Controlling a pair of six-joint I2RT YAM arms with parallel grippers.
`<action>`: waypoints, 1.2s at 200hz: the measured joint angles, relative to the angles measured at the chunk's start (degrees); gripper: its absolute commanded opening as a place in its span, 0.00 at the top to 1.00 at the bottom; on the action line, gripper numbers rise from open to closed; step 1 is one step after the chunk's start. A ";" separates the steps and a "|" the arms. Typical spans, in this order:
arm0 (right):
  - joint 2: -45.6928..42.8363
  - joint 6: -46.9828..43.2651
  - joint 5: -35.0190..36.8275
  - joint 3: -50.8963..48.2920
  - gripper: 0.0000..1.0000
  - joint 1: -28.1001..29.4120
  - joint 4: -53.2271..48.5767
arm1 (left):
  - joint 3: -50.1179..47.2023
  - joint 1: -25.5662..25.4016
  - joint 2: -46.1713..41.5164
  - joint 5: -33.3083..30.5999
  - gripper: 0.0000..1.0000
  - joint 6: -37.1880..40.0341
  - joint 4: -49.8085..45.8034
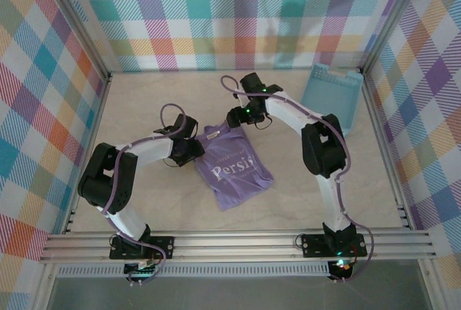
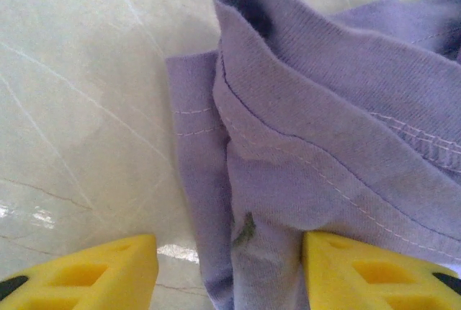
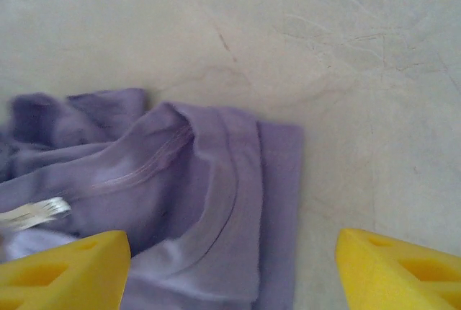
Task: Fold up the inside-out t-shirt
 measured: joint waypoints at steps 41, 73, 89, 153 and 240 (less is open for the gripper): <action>-3.43 1.53 -4.94 -7.04 0.25 -1.46 5.66 | -0.02 0.37 -0.28 1.01 0.45 -0.24 0.11; -0.24 1.62 -4.61 -7.56 0.26 -1.11 6.21 | -0.02 0.63 -0.35 1.75 0.44 -0.44 0.26; 2.01 1.60 -4.07 -6.82 0.26 -0.74 6.19 | -0.02 0.63 -0.35 1.95 0.44 -0.44 0.33; 7.02 1.86 0.26 -0.55 0.47 0.76 4.24 | -0.04 0.74 -0.35 2.62 0.44 -0.68 0.52; 8.79 3.67 4.98 2.19 0.78 2.10 2.29 | 0.04 0.74 0.09 5.49 0.44 -1.53 9.70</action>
